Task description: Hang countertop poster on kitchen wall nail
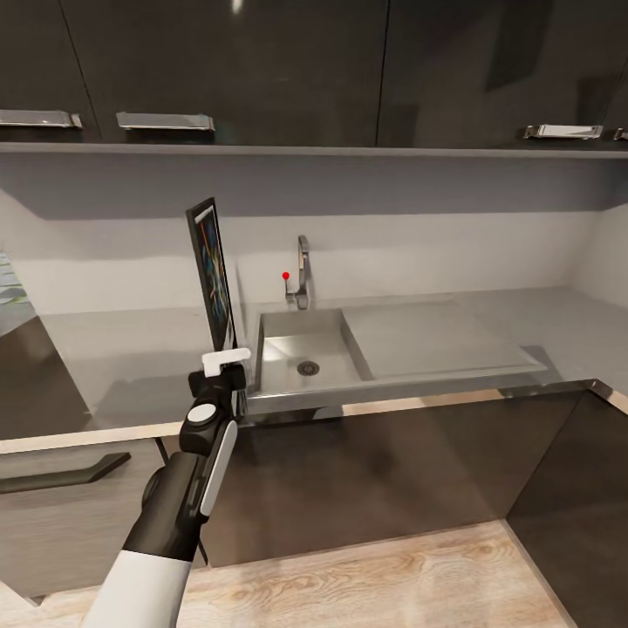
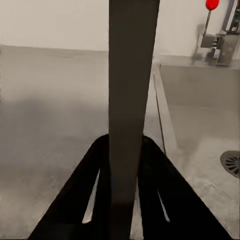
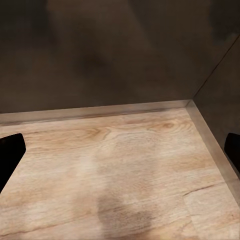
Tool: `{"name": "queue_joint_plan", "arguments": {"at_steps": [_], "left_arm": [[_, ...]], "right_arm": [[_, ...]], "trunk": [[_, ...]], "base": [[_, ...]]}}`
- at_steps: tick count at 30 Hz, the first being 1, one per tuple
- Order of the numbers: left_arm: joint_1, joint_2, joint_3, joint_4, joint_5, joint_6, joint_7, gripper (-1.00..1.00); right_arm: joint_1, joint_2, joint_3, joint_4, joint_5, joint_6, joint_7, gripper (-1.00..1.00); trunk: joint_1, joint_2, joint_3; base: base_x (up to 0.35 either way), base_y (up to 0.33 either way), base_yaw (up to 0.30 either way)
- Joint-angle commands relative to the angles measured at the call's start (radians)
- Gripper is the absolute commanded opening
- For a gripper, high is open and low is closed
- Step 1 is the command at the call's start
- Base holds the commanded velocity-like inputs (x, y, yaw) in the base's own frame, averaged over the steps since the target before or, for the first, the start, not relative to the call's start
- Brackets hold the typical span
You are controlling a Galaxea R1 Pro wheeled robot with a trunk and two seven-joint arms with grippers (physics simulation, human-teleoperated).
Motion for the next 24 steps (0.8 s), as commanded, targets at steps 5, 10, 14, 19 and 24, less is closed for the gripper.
{"name": "queue_joint_plan", "arguments": {"at_steps": [5, 10, 14, 19, 24], "left_arm": [[-0.001, 0.000, -0.001, -0.014, -0.004, 0.010, 0.004, -1.00], [-0.001, 0.000, -0.003, -0.028, -0.004, 0.012, 0.004, -1.00], [-0.001, 0.000, -0.003, -0.037, -0.004, 0.013, 0.004, -1.00], [-0.001, 0.000, -0.003, -0.047, -0.003, 0.014, 0.004, -1.00], [-0.001, 0.000, -0.007, -0.140, -0.001, 0.073, 0.003, -1.00]], "right_arm": [[0.000, 0.000, 0.000, -0.002, 0.011, 0.000, -0.008, 1.00], [0.000, 0.001, 0.000, -0.002, 0.011, 0.000, -0.008, 1.00], [0.000, 0.001, -0.001, -0.003, 0.011, -0.001, -0.008, 1.00], [0.000, 0.001, -0.001, -0.003, 0.010, -0.001, -0.008, 1.00], [0.000, 0.001, -0.002, -0.004, 0.011, -0.001, -0.008, 1.00]], "trunk": [[0.000, 0.000, -0.001], [0.000, 0.000, -0.001], [0.000, 0.000, -0.001], [0.000, 0.000, -0.001], [0.000, 0.000, -0.001]], "base": [[0.000, 0.000, 0.000], [0.000, 0.000, 0.000], [0.000, 0.000, 0.000], [0.000, 0.000, 0.000], [0.000, 0.000, 0.000]]}}
